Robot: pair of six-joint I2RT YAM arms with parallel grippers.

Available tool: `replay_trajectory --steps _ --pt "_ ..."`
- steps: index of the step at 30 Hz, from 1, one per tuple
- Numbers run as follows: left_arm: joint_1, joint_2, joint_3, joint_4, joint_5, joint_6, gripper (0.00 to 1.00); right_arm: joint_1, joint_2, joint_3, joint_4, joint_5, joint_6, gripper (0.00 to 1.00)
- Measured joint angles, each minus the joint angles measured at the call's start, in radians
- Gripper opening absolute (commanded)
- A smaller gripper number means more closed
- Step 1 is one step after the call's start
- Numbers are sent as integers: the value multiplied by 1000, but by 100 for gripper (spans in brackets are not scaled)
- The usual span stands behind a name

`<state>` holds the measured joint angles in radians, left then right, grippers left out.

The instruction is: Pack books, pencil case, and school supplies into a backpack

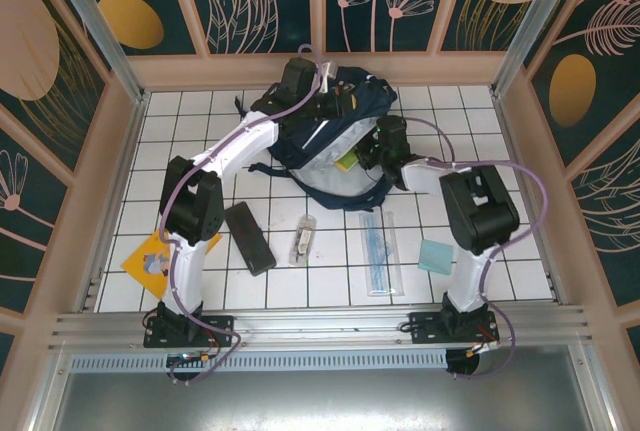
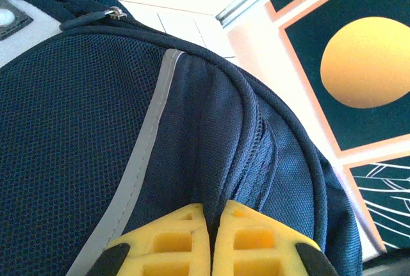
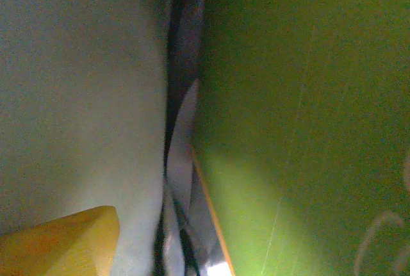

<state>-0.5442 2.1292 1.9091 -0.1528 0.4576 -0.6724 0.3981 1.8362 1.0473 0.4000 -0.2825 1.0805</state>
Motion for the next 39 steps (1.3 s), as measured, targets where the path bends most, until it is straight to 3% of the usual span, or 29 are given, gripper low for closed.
replay_trajectory --steps 11,17,23,28,30,33,36,39 --pt "-1 27 0 53 -17 -42 0 -72 -330 -55 -478 -14 -201 82" --pt "-2 29 -24 90 -16 -56 0 -105 -515 -48 -723 56 -333 80" --pt "-3 28 -103 155 13 -69 0 -117 -581 42 -809 97 -415 79" --pt "-8 -34 -248 218 18 -89 25 -111 -556 72 -764 61 -439 78" --pt "-7 -74 -297 227 14 -104 48 -98 -517 85 -731 46 -447 78" --pt "-7 -148 -353 244 4 -122 69 -76 -455 103 -688 29 -456 78" --pt "-5 -227 -398 262 -14 -126 75 -52 -405 115 -648 18 -466 77" --pt "-3 -314 -455 261 -68 -118 87 -18 -373 118 -608 16 -474 77"
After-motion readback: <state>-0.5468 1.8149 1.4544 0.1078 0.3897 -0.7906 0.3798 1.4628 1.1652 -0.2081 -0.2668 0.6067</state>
